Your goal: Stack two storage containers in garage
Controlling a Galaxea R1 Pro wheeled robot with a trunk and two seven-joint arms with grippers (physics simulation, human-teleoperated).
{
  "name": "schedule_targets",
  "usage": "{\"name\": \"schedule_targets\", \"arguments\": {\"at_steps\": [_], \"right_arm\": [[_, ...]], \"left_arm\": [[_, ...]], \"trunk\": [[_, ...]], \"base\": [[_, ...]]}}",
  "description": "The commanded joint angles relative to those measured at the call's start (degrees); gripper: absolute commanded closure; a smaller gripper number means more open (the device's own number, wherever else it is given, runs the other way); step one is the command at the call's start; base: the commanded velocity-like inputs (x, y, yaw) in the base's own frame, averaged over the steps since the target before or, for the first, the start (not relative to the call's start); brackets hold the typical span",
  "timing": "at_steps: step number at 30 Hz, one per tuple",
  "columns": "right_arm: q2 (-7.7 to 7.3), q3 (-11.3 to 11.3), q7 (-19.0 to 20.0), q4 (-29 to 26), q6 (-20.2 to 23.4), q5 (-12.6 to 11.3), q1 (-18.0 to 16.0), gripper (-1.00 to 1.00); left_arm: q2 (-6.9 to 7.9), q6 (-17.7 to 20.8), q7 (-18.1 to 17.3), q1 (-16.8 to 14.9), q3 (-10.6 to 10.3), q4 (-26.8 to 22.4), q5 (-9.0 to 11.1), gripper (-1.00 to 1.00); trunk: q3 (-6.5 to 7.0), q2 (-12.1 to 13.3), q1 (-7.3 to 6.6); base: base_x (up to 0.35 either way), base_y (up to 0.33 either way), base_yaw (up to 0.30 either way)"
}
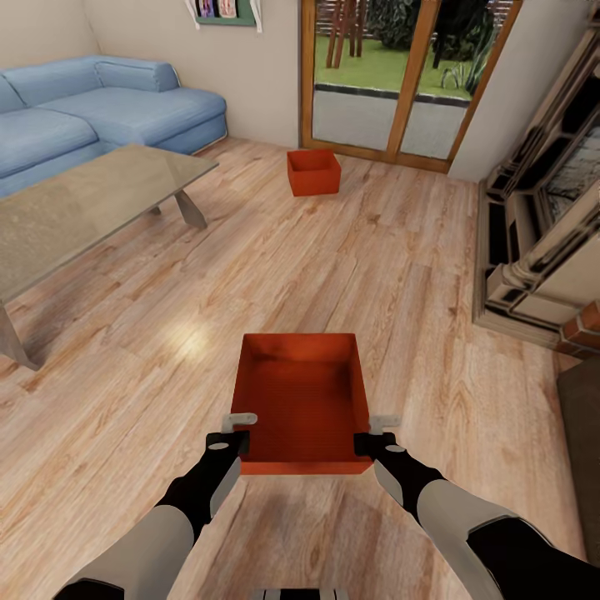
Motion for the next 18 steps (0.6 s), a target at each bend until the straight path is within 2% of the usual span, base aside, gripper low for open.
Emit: {"name": "schedule_targets", "arguments": {"at_steps": [1,18], "right_arm": [[-0.03,0.0,-0.4,0.5,-0.1,-1.0,0.0,1.0],[-0.03,0.0,-0.4,0.5,-0.5,-1.0,0.0,1.0]], "left_arm": [[0.21,0.4,1.8,-0.1,0.1,-0.3,-1.4,1.0],[0.21,0.5,1.8,-0.1,0.1,-0.3,-1.4,1.0]], "trunk": [[0.16,0.4,-0.23],[3.21,7.2,-3.96]], "base": [[0.0,0.0,0.0],[0.0,0.0,0.0]]}}
